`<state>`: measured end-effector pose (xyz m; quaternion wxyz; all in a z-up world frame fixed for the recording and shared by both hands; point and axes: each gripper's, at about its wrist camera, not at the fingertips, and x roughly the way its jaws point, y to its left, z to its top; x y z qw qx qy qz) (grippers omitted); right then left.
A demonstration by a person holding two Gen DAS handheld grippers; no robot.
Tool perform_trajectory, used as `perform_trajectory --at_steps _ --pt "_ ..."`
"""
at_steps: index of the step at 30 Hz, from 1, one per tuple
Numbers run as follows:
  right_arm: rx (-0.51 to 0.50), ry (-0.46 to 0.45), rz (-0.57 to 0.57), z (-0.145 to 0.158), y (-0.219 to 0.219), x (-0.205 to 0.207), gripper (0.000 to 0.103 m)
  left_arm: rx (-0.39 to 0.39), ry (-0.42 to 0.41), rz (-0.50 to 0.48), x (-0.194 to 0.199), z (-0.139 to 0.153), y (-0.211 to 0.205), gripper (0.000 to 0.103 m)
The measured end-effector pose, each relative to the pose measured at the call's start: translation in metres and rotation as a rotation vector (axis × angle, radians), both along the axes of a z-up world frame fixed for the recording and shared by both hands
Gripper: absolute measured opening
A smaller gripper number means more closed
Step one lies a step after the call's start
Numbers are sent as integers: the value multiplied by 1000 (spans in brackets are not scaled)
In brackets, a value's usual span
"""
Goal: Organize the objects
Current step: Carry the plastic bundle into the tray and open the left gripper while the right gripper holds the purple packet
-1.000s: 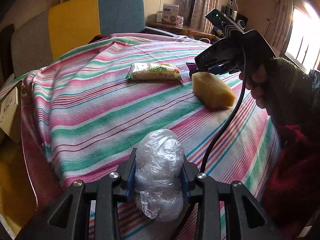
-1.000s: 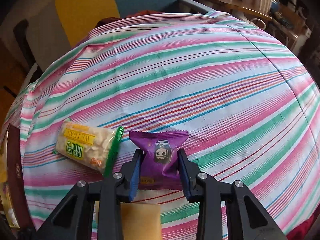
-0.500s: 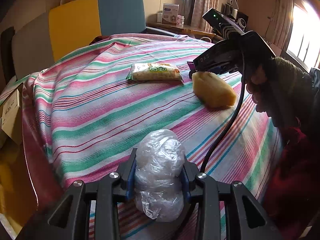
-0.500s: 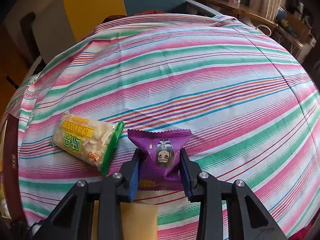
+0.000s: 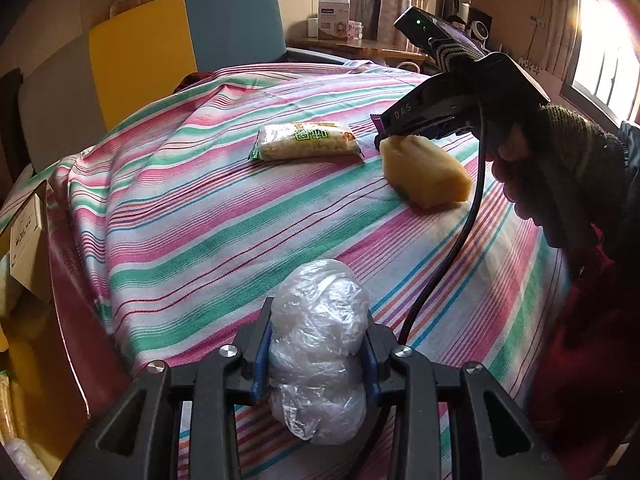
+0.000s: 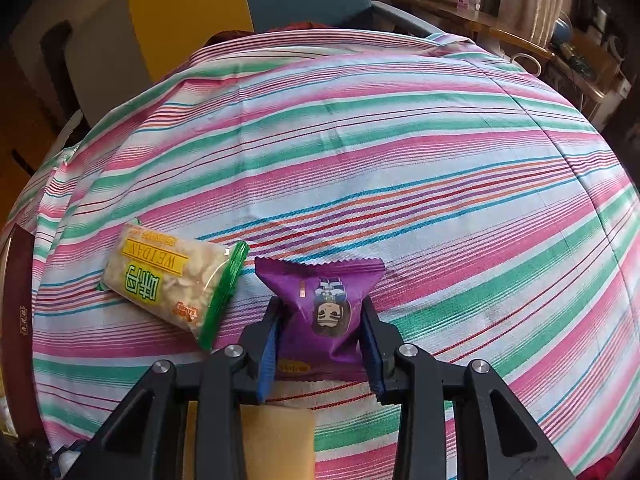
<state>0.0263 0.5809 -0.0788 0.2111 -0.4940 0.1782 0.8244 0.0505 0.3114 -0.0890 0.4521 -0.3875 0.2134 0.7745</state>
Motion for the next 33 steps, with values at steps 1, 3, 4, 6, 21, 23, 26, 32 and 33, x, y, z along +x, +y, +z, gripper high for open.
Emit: perform_trajectory --at_steps 1,3,4,6,21,23,26,32,33 --pt "3 0 2 0 0 0 37 -1 -6 1 0 1 0 36" --pt "17 -1 10 0 -2 0 37 1 -21 2 0 2 -1 35" --pt "25 -2 15 0 -3 0 37 6 -27 2 0 4 -2 35" --pt "31 -3 18 0 -4 0 37 27 -33 -6 3 12 -5 35" --pt "55 -9 31 0 -7 -2 38 260 -40 401 -72 122 -150 35" --pt "61 -12 33 1 -8 -2 38 230 -32 479 -89 118 -171 35" --pt "71 -15 35 1 -9 -3 38 193 -96 593 -116 99 -199 35" --pt "72 -14 36 1 -9 -2 38 185 -216 663 -137 63 -220 35" --pt "73 -15 36 1 -9 -3 38 181 -238 671 -140 58 -221 35"
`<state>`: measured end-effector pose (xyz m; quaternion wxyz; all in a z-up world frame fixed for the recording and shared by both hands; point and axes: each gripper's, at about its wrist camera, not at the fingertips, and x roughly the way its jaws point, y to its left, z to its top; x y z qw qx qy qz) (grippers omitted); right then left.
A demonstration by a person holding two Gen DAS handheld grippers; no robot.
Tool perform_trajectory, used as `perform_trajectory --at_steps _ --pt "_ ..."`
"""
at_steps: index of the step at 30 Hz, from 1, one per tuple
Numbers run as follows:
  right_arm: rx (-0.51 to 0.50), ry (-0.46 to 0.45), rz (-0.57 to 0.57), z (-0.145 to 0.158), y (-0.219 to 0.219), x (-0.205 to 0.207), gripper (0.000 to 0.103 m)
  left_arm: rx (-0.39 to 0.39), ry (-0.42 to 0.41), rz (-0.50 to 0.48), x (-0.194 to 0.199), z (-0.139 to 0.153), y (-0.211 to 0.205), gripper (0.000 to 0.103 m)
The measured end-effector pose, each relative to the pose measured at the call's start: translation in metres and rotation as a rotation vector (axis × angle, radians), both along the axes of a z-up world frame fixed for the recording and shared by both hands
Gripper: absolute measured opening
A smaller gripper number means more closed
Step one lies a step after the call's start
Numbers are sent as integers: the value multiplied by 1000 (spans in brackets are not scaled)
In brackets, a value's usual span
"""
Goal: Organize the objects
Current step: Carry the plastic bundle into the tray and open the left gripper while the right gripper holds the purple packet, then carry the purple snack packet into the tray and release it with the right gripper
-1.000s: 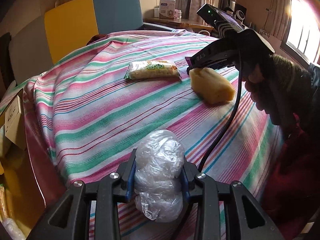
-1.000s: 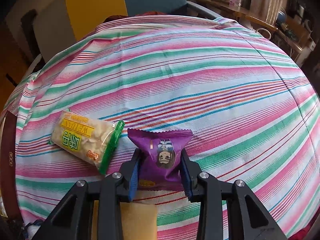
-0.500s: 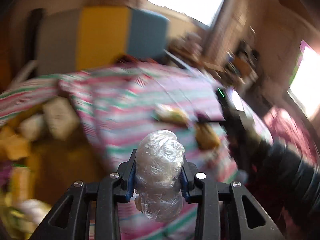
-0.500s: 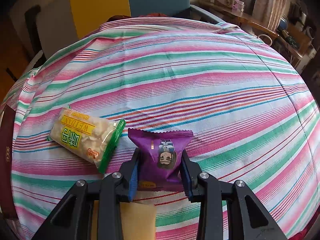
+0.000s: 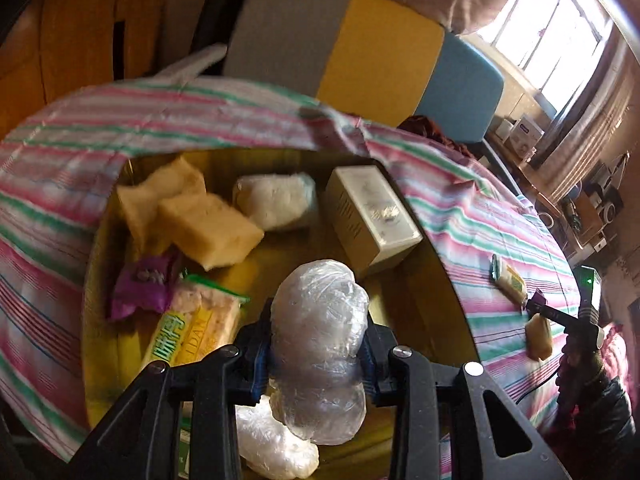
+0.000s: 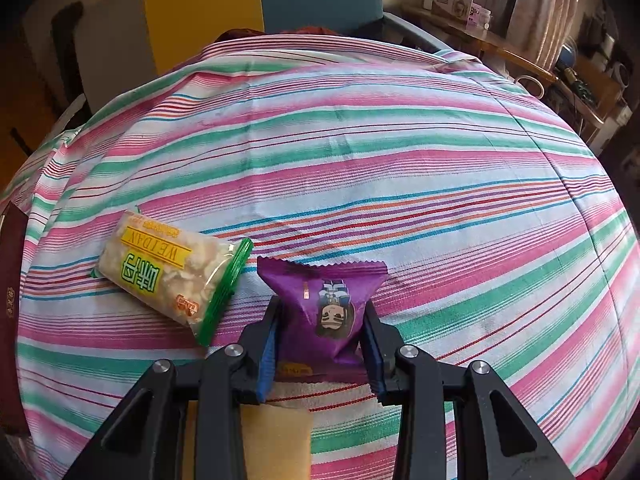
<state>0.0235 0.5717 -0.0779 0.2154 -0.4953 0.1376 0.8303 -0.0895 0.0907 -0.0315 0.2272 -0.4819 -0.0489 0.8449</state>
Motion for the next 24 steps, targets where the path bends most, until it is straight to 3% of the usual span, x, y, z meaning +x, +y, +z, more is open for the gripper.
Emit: perform_trajectory --at_steps 9,18,24 --pt "7 -3 4 0 -1 1 38 -109 -117 21 -18 -45 0 37" --pt "15 -4 4 1 -2 -1 38 -170 -55 40 -2 -42 -2 57" --pt "41 -9 5 1 -7 -3 38 -197 32 48 8 -23 -9 57"
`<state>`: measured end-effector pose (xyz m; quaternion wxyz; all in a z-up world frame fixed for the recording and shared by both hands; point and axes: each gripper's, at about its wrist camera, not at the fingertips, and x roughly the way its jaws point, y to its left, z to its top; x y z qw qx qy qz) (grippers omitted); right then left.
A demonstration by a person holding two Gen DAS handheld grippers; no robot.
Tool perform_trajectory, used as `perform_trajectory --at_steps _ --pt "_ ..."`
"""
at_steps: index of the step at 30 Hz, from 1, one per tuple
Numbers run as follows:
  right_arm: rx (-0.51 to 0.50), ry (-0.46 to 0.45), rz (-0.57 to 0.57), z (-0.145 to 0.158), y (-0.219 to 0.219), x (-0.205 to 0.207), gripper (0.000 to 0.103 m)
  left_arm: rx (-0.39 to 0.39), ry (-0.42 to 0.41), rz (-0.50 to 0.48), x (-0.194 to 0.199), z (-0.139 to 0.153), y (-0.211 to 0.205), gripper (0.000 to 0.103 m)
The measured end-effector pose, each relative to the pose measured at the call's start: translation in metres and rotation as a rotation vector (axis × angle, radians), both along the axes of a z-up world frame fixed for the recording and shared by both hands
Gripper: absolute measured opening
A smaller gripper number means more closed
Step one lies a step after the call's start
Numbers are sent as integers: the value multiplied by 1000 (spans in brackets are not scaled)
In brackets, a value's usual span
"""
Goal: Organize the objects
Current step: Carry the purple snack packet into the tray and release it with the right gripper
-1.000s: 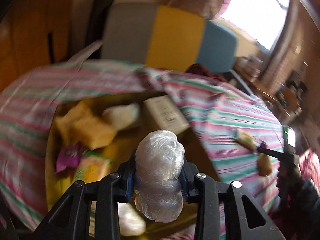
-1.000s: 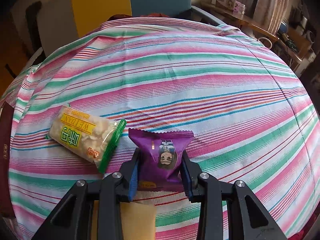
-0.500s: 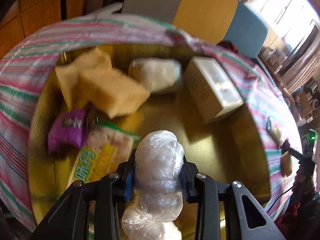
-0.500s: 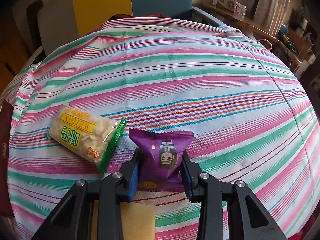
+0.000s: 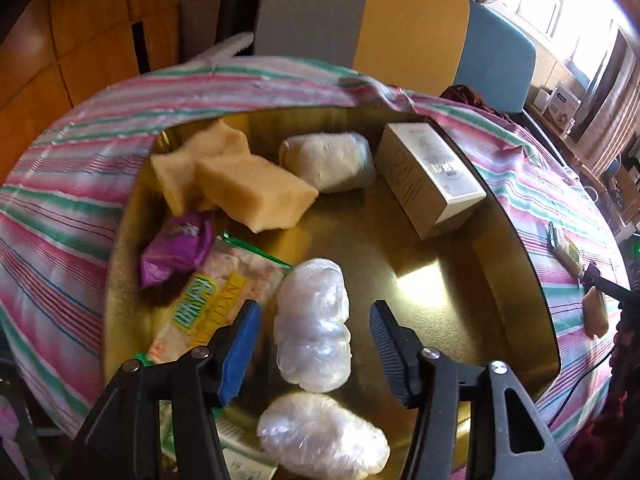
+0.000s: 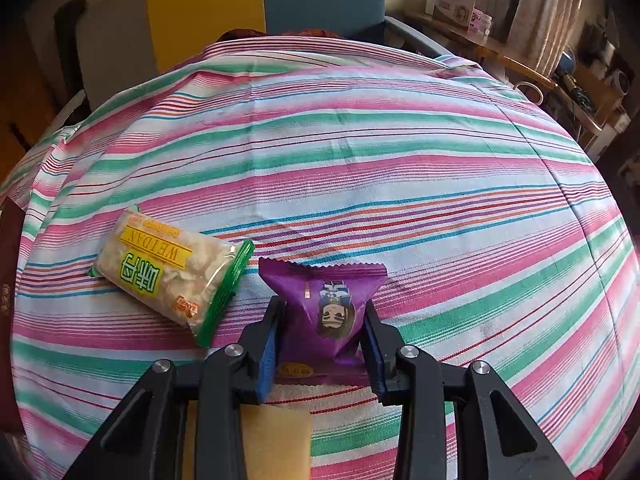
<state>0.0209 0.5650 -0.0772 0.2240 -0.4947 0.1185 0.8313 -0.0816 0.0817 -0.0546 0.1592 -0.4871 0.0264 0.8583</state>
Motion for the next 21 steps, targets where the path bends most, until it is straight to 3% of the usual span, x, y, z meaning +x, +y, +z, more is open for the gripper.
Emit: perform_trajectory --at_steps 10,16,21 --pt "7 -4 -13 5 -1 -1 35 0 206 -2 35 51 -22 58" --pt "21 115 27 53 -30 -4 35 14 239 -3 43 60 -31 58" --pt "6 202 202 96 -97 -22 35 36 222 6 46 57 -38 58"
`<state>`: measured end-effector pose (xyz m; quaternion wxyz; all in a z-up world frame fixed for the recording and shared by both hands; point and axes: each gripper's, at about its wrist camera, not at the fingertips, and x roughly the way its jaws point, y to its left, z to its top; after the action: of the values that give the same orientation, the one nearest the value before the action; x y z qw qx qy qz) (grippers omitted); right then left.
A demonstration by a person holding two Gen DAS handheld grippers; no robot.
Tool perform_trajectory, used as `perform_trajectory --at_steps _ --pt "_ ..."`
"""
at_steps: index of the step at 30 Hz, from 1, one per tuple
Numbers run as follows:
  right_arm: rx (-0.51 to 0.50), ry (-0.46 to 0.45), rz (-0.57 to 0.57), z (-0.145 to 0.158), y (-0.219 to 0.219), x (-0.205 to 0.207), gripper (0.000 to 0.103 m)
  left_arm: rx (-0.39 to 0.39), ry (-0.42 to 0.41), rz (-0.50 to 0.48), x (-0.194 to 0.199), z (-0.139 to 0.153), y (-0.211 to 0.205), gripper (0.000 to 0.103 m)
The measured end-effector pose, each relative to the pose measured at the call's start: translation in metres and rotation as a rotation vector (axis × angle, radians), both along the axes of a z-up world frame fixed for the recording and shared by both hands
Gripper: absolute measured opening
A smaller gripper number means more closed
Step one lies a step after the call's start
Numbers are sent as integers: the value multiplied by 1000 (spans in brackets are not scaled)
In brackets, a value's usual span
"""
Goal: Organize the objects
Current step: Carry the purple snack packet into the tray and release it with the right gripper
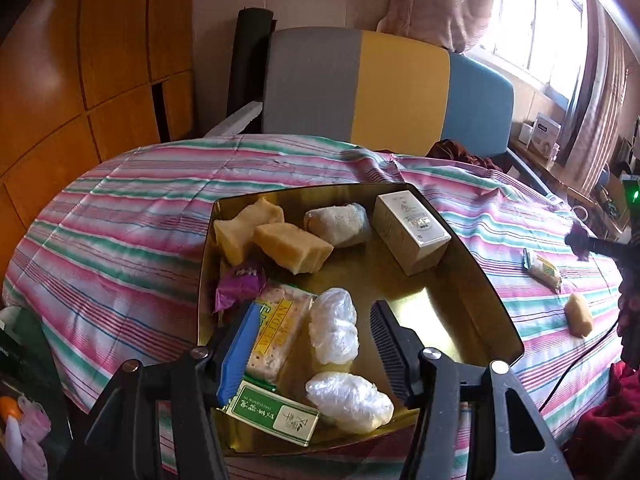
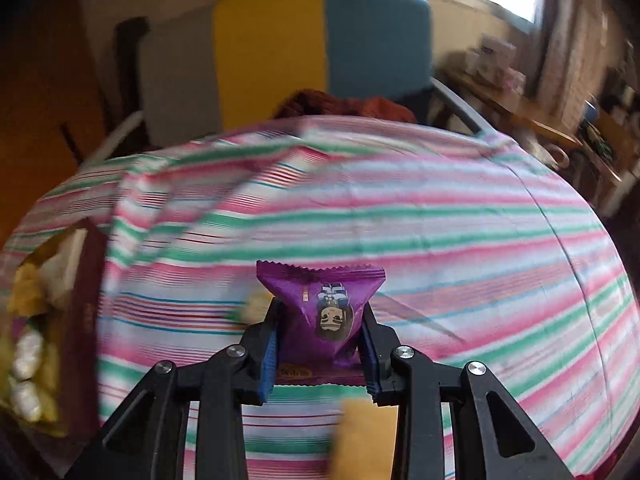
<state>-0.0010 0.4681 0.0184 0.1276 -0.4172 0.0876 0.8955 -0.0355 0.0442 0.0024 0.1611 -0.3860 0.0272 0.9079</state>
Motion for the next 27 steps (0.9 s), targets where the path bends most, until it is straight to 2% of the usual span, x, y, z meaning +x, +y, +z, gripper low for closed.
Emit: perform_trajectory --at_steps 4,8,10,14,20,27 --pt "-37 32 182 14 -77 -17 35 16 -4 15 2 -3 -9 58" --pt "-88 30 372 13 -162 -34 35 38 -7 47 3 -5 -27 58" --pt "-94 20 446 10 -198 -45 35 49 -15 69 2 -7 -39 58" --pt "-62 -6 523 -1 -248 -68 35 81 -49 108 0 -14 -60 58" --pt "8 -95 560 -28 -287 -103 36 116 -90 151 -4 -25 -79 58" --pt "21 -162 538 -54 -291 -123 38 119 -104 144 -4 -31 -77 58"
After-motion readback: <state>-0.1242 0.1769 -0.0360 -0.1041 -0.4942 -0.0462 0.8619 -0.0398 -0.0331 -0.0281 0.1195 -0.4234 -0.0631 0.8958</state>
